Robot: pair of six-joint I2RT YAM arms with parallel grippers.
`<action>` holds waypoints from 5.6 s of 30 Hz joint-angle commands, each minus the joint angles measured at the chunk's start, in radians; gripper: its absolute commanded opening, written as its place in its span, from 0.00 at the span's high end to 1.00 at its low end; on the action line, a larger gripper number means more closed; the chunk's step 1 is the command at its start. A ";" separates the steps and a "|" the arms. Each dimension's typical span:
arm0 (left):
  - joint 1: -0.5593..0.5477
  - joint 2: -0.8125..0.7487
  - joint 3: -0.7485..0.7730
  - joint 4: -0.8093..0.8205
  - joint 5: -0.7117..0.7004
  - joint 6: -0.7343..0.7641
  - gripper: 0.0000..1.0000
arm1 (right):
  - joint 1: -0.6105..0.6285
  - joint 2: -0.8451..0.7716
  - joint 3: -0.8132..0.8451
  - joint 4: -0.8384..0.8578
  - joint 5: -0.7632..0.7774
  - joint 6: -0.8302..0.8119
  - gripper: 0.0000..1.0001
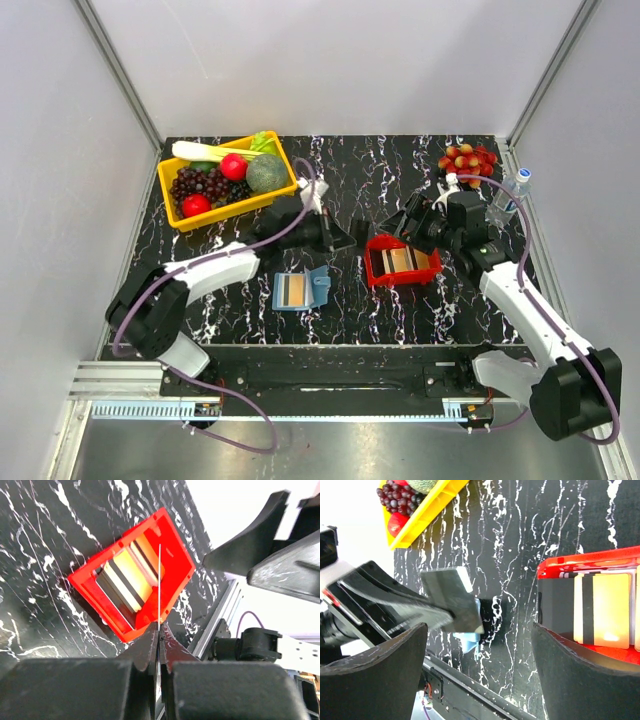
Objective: Put the credit cards into the card holder
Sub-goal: Insert the credit card into the card holder.
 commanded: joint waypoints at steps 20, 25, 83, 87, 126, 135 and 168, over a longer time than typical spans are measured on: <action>0.130 -0.043 -0.177 0.854 0.410 -0.472 1.00 | -0.008 -0.011 -0.084 0.511 -0.444 0.162 0.26; 0.132 -0.025 -0.176 0.877 0.407 -0.489 1.00 | -0.007 0.006 -0.087 0.549 -0.459 0.185 0.36; 0.166 -0.708 -0.380 -0.840 -0.602 -0.078 0.11 | 0.657 0.544 0.404 -0.055 0.329 -0.031 1.00; 0.166 -0.701 -0.384 -0.829 -0.585 -0.064 0.12 | 0.668 0.619 0.441 -0.095 0.399 -0.051 1.00; 0.166 -0.500 -0.478 -0.465 -0.424 -0.070 0.14 | 0.578 0.669 0.209 -0.013 0.346 -0.065 1.00; 0.167 -0.459 -0.525 -0.332 -0.328 -0.078 0.42 | 0.575 0.679 0.212 -0.017 0.337 -0.066 1.00; 0.178 -0.485 -0.553 -0.112 -0.120 -0.087 1.00 | 0.573 0.676 0.246 -0.058 0.338 -0.075 1.00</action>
